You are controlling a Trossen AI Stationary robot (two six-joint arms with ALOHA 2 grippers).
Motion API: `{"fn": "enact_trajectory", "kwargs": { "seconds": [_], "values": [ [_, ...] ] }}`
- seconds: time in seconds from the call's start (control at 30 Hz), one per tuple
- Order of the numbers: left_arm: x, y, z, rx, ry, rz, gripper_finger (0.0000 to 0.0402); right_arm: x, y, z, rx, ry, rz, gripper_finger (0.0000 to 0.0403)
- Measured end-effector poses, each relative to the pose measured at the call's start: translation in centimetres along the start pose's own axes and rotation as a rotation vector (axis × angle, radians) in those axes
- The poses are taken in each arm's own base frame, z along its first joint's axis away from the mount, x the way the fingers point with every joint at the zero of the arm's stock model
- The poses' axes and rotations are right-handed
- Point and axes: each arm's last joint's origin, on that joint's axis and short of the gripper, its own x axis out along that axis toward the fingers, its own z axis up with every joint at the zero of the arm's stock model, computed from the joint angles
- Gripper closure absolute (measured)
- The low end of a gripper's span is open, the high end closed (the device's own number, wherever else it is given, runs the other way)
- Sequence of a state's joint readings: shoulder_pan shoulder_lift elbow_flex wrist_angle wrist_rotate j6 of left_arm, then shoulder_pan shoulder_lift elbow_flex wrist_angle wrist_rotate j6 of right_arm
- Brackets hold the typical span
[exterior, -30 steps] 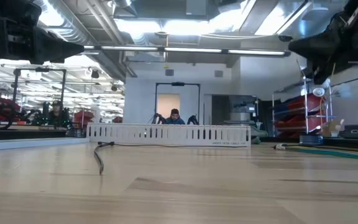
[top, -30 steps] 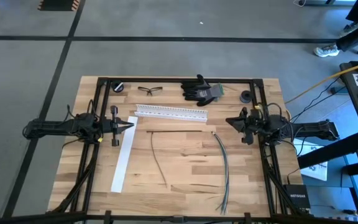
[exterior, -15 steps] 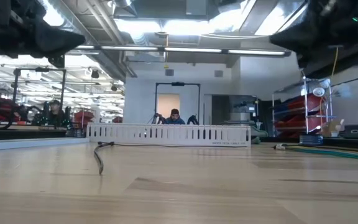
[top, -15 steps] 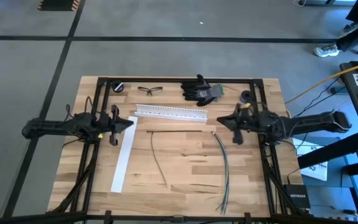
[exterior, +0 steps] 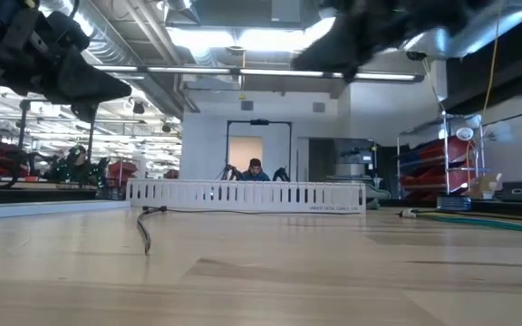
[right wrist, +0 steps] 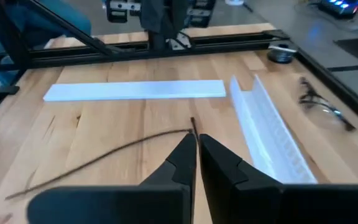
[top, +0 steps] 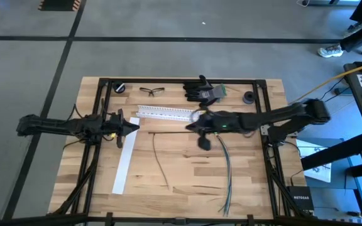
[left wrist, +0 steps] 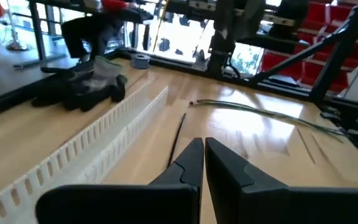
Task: Ziptie cables
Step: Wrap the black zip tie on the cable
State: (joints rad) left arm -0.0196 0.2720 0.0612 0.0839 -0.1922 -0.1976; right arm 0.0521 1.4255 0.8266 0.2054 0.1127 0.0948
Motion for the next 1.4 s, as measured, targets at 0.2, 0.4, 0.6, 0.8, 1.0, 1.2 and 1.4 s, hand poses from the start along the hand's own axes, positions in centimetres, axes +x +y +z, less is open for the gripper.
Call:
{"fn": "enact_trajectory", "kwargs": {
  "seconds": [0.2,0.4,0.6,0.8,1.0,1.2,1.4],
  "values": [
    [-0.1,-0.1,1.0,0.043,0.000,0.037,0.0402,6.3,0.8,0.7,-0.008,0.123,-0.012,0.0376],
    [-0.1,-0.1,1.1,0.043,0.004,0.039,0.0402,12.2,1.4,0.0,-0.016,0.257,-0.024,0.0295],
    [-0.1,-0.1,1.1,0.040,0.008,0.040,0.0402,16.0,1.9,-0.8,0.060,0.292,-0.015,0.0230],
    [-0.1,-0.1,1.1,0.040,0.006,0.040,0.0402,18.5,3.6,-3.1,0.073,0.312,-0.051,0.0220],
    [-0.1,-0.1,1.2,0.039,0.002,0.039,0.0401,20.0,6.0,-4.0,0.058,0.286,-0.131,0.0221],
    [-0.1,-0.1,1.1,0.039,0.002,0.039,0.0401,21.5,6.7,-5.1,0.100,0.284,-0.182,0.0221],
    [-0.1,-0.1,1.2,0.039,0.002,0.039,0.0401,22.0,6.5,-6.5,0.143,0.325,-0.225,0.0226]
  ]
}}
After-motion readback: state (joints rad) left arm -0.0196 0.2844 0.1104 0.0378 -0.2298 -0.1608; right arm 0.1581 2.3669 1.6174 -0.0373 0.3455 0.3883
